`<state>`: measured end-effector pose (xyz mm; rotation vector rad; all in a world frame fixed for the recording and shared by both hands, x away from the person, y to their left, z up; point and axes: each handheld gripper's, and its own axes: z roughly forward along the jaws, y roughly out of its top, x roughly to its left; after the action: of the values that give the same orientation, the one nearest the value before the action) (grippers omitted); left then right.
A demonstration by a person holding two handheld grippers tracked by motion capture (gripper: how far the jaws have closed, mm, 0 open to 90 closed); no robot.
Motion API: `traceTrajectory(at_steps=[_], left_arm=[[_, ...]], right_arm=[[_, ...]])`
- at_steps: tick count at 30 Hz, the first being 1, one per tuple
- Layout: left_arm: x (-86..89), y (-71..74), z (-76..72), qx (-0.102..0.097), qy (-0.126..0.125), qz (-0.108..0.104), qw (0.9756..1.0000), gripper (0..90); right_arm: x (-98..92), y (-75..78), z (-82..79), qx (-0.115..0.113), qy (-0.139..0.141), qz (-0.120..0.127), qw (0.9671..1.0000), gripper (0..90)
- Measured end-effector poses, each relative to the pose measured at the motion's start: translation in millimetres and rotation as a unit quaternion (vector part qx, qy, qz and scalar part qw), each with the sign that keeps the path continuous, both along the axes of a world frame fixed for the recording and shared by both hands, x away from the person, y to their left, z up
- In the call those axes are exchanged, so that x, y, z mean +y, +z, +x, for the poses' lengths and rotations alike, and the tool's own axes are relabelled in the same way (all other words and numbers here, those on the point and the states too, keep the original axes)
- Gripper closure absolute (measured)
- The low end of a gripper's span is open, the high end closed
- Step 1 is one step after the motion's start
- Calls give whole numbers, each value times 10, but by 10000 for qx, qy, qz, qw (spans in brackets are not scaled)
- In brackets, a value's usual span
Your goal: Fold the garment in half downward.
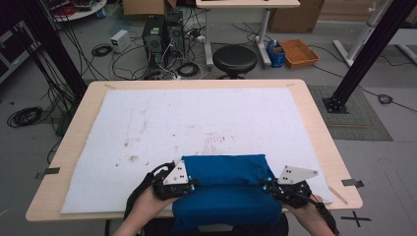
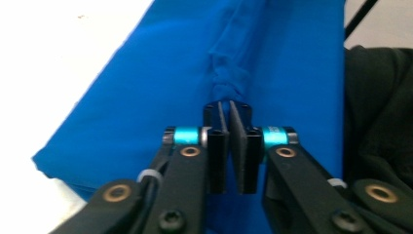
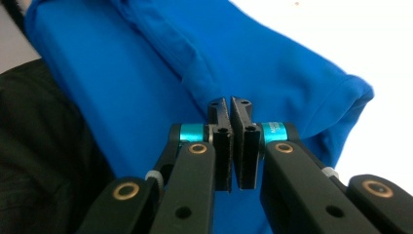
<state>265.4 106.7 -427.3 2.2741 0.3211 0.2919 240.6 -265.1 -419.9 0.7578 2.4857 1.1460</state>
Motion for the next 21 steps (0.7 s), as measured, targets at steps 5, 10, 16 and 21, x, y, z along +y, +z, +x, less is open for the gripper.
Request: traceTrajectory(at_steps=[5, 10, 16, 21], left_arm=[[-53, 35, -2, 69, 41, -100, 9999, 738], [-158, 49, 48, 10, 180, -88, 9998, 701], [-13, 97, 321, -138, 1357, -593, 9889, 618], [133, 86, 563, 24, 2056, -747, 9758, 560]], right_arm=[[-3, 8, 4, 63, 25, 134, 9999, 816], [128, 23, 68, -15, 88, 93, 9999, 772], [81, 82, 318, -113, -536, 431, 9976, 707], [-36, 107, 642, -62, -1256, 618, 9901, 639]])
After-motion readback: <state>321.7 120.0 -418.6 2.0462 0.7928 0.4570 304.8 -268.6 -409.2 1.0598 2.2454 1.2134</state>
